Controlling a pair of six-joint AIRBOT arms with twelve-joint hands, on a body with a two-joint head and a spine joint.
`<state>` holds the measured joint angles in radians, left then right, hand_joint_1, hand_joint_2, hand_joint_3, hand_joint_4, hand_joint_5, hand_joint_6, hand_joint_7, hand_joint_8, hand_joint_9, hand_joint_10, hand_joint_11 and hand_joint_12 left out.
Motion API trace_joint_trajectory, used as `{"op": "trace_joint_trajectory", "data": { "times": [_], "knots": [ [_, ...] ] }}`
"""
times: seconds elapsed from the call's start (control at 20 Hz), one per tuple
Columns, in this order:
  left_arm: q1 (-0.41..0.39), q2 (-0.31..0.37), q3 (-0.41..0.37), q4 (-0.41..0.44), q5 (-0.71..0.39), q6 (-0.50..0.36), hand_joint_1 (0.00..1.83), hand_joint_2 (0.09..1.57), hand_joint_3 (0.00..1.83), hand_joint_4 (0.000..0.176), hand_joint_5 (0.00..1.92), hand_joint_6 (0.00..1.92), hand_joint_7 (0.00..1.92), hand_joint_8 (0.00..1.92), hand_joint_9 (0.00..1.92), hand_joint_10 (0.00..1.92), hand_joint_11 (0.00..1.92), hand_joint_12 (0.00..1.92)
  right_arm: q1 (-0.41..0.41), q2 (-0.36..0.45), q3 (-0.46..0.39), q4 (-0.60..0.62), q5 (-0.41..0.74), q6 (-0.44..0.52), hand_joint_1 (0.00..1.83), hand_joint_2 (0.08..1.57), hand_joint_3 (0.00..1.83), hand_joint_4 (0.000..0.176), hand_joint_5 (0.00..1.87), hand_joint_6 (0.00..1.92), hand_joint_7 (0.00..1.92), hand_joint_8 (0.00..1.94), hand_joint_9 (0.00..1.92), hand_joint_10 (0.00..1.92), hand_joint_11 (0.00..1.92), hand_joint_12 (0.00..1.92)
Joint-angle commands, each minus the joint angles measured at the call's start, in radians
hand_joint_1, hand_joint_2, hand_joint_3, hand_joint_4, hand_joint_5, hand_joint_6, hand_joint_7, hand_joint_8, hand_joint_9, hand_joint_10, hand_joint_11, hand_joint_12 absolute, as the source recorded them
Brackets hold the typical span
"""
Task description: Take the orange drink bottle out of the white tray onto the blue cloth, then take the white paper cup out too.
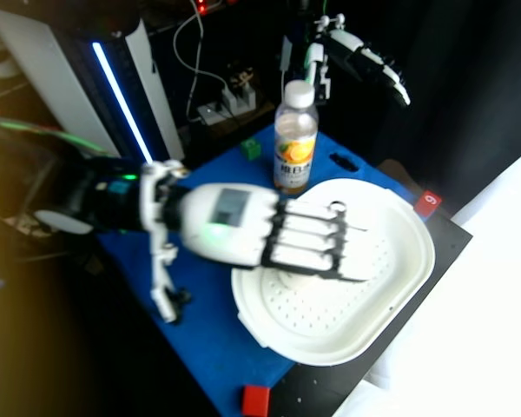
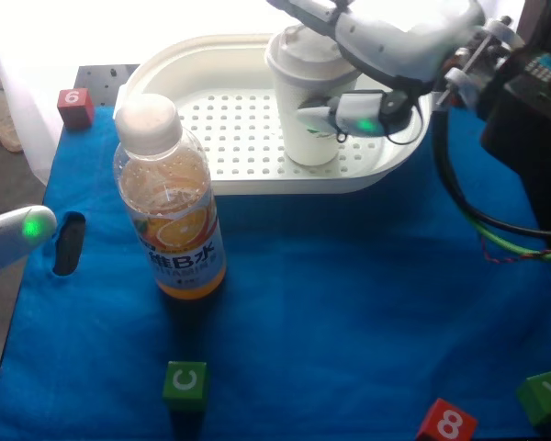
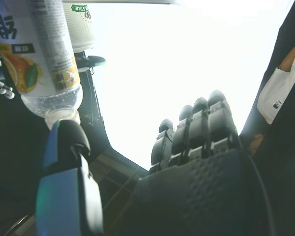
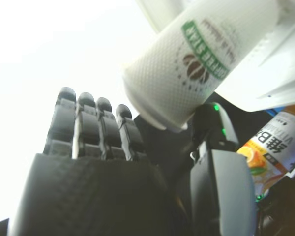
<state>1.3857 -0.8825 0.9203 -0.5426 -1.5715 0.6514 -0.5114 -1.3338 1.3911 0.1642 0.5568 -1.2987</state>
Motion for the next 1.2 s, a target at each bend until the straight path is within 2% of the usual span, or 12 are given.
{"op": "trace_joint_trajectory", "data": {
  "times": [0.0, 0.35, 0.5, 0.55, 0.65, 0.7, 0.75, 0.8, 0.85, 0.9, 1.0, 1.15],
  "knots": [
    [-0.004, -0.004, 0.004, 0.007, -0.128, -0.006, 0.63, 0.96, 0.0, 0.136, 0.0, 0.0, 0.0, 0.0, 0.0, 0.0, 0.0, 0.0, 0.018, -0.002, 0.005, -0.005, 0.114, 0.0, 0.57, 1.1, 0.0, 0.047, 0.0, 0.0, 0.0, 0.0, 0.0, 0.0, 0.0, 0.0],
    [-0.004, -0.009, 0.006, 0.007, -0.127, -0.006, 0.65, 1.0, 0.01, 0.105, 0.0, 0.0, 0.0, 0.0, 0.0, 0.0, 0.0, 0.0, 0.022, -0.037, 0.036, -0.001, 0.084, 0.0, 0.64, 1.1, 0.0, 0.063, 0.0, 0.0, 0.0, 0.0, 0.0, 0.0, 0.0, 0.0],
    [-0.004, -0.012, 0.007, 0.007, -0.128, -0.007, 0.66, 1.02, 0.02, 0.106, 0.0, 0.0, 0.0, 0.0, 0.0, 0.0, 0.0, 0.0, 0.022, -0.049, 0.056, -0.001, 0.05, 0.0, 0.57, 1.12, 0.01, 0.008, 0.01, 0.0, 0.0, 0.0, 0.03, 0.01, 0.1, 0.05],
    [-0.004, -0.012, 0.007, 0.007, -0.128, -0.008, 0.66, 1.03, 0.02, 0.103, 0.0, 0.0, 0.0, 0.0, 0.0, 0.0, 0.0, 0.0, 0.022, -0.053, 0.063, -0.001, 0.035, 0.0, 0.56, 1.15, 0.0, 0.0, 0.08, 0.0, 0.1, 0.0, 0.14, 0.02, 0.02, 0.66],
    [-0.004, -0.013, 0.007, 0.007, -0.129, -0.009, 0.67, 1.03, 0.02, 0.106, 0.0, 0.0, 0.0, 0.0, 0.0, 0.0, 0.0, 0.0, 0.022, -0.057, 0.072, -0.001, 0.012, 0.0, 0.71, 1.18, 0.0, 0.0, 0.43, 0.07, 0.52, 0.04, 0.48, 0.09, 0.0, 1.3],
    [-0.004, -0.013, 0.007, 0.007, -0.13, -0.01, 0.66, 1.03, 0.01, 0.106, 0.0, 0.0, 0.0, 0.0, 0.0, 0.0, 0.0, 0.0, 0.022, -0.057, 0.073, -0.001, 0.007, 0.0, 0.77, 1.21, 0.0, 0.0, 0.55, 0.28, 0.72, 0.2, 0.59, 0.65, 0.24, 1.58],
    [-0.004, -0.013, 0.007, 0.006, -0.131, -0.01, 0.66, 1.05, 0.02, 0.105, 0.0, 0.0, 0.0, 0.0, 0.0, 0.0, 0.0, 0.0, 0.022, -0.057, 0.073, -0.001, 0.003, 0.0, 0.81, 1.21, 0.0, 0.0, 0.46, 0.77, 0.69, 0.63, 0.59, 1.12, 0.36, 1.74],
    [-0.004, -0.013, 0.007, 0.005, -0.132, -0.01, 0.66, 1.05, 0.02, 0.107, 0.0, 0.0, 0.0, 0.0, 0.0, 0.0, 0.0, 0.0, 0.022, -0.057, 0.072, -0.001, 0.0, 0.001, 0.86, 1.31, 0.0, 0.006, 0.56, 1.42, 0.59, 1.07, 0.54, 1.46, 0.4, 1.88],
    [-0.004, -0.013, 0.007, 0.004, -0.133, -0.01, 0.68, 1.05, 0.02, 0.116, 0.0, 0.0, 0.0, 0.0, 0.0, 0.0, 0.0, 0.0, 0.022, -0.057, 0.067, -0.001, -0.001, 0.001, 0.87, 1.34, 0.0, 0.023, 0.57, 1.57, 0.53, 1.26, 0.54, 1.61, 0.45, 1.91],
    [-0.004, -0.014, 0.007, 0.003, -0.133, -0.01, 0.68, 1.05, 0.01, 0.13, 0.0, 0.0, 0.0, 0.0, 0.0, 0.0, 0.0, 0.0, 0.022, -0.057, 0.056, -0.001, -0.001, 0.001, 0.9, 1.34, 0.0, 0.0, 0.58, 1.58, 0.51, 1.32, 0.59, 1.66, 0.59, 1.92],
    [-0.004, -0.015, 0.006, 0.002, -0.133, -0.01, 0.68, 1.05, 0.01, 0.139, 0.0, 0.0, 0.0, 0.0, 0.0, 0.0, 0.0, 0.0, 0.023, -0.036, 0.038, -0.001, 0.001, 0.001, 0.95, 1.33, 0.0, 0.0, 0.6, 1.57, 0.51, 1.45, 0.78, 1.85, 0.92, 1.92],
    [-0.004, -0.017, 0.007, 0.0, -0.134, -0.01, 0.68, 1.07, 0.01, 0.135, 0.0, 0.0, 0.0, 0.0, 0.0, 0.0, 0.0, 0.0, 0.023, 0.027, -0.014, -0.001, 0.05, 0.001, 0.96, 1.31, 0.0, 0.0, 0.63, 1.52, 0.52, 1.43, 0.8, 1.82, 0.92, 1.92]
  ]
}}
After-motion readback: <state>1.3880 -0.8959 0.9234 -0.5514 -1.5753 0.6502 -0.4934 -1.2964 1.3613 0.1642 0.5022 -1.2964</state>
